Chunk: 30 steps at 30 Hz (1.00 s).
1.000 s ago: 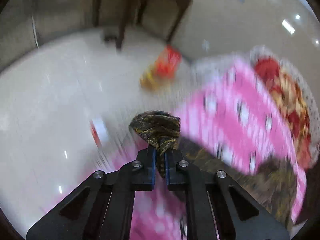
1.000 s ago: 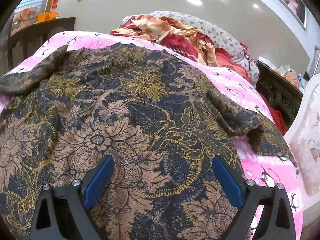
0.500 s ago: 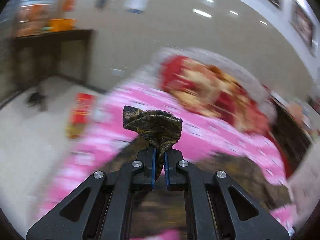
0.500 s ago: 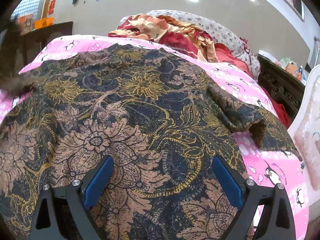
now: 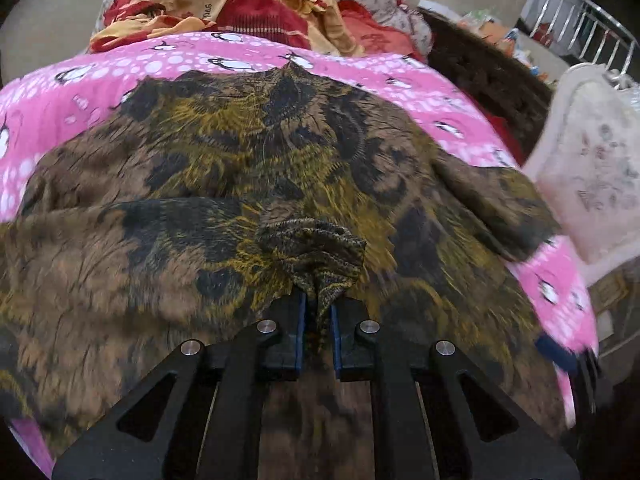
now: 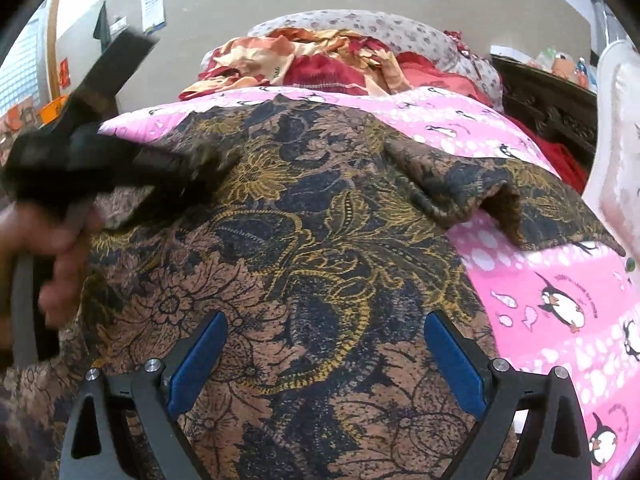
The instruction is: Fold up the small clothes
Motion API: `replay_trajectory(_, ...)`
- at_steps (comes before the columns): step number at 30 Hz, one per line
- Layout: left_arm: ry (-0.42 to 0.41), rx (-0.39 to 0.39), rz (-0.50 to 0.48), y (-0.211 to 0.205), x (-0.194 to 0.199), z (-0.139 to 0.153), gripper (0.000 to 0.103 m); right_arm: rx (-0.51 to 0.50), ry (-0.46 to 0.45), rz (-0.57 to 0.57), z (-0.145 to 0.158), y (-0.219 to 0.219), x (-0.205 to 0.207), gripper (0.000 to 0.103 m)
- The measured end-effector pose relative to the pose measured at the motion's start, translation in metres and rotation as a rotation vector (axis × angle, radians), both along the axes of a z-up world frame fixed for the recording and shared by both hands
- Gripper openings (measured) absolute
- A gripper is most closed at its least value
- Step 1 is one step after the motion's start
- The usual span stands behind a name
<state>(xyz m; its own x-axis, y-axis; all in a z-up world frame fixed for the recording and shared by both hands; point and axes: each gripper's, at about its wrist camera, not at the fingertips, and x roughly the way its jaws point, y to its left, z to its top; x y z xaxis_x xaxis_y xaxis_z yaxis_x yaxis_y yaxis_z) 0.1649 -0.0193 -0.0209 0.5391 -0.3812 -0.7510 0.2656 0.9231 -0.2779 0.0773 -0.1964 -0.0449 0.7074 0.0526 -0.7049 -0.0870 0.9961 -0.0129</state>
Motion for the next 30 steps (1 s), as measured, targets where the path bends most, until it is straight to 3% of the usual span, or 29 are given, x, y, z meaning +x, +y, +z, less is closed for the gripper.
replay_trajectory(1, -0.01, -0.017, -0.004, 0.008, -0.01, 0.005, 0.009, 0.005, -0.008, -0.004, 0.005, -0.001, -0.001, 0.098)
replay_trajectory(3, -0.047, -0.008, 0.003, 0.026, -0.035, 0.008, 0.031, 0.04, -0.032, 0.02, 0.019, -0.001, 0.002, 0.098)
replay_trajectory(5, -0.055, 0.013, 0.03, 0.048, -0.057, 0.003, 0.036, 0.042, -0.064, 0.051, 0.038, 0.005, 0.013, 0.098)
replay_trajectory(8, -0.01, -0.02, 0.039, 0.06, -0.072, -0.019, 0.036, 0.115, -0.014, 0.163, 0.052, 0.025, 0.05, 0.098)
replay_trajectory(11, 0.016, -0.067, 0.03, 0.062, -0.087, -0.033, 0.036, 0.202, 0.031, 0.153, 0.051, 0.035, 0.074, 0.096)
replay_trajectory(15, 0.008, -0.109, 0.048, 0.069, -0.102, -0.034, 0.037, 0.357, 0.094, 0.183, 0.04, 0.044, 0.071, 0.094)
replay_trajectory(20, -0.002, -0.138, 0.082, 0.078, -0.112, -0.04, 0.037, 0.354, 0.14, 0.247, 0.021, 0.066, 0.054, 0.094)
replay_trajectory(21, -0.006, -0.131, 0.085, 0.077, -0.113, -0.041, 0.037, 0.35, 0.156, 0.252, 0.015, 0.07, 0.054, 0.091)
replay_trajectory(24, -0.019, -0.101, 0.088, 0.071, -0.115, -0.042, 0.037, 0.397, 0.233, 0.27, -0.005, 0.079, 0.065, 0.067)
replay_trajectory(27, -0.02, -0.094, 0.09, 0.07, -0.115, -0.043, 0.037, 0.468, 0.25, 0.239, -0.02, 0.079, 0.076, 0.06)
replay_trajectory(28, -0.018, -0.099, 0.091, 0.07, -0.115, -0.044, 0.037, 0.484, 0.245, 0.235, -0.02, 0.078, 0.078, 0.039)
replay_trajectory(30, -0.012, -0.115, 0.092, 0.073, -0.114, -0.046, 0.037, 0.506, 0.246, 0.226, -0.018, 0.075, 0.087, 0.015)
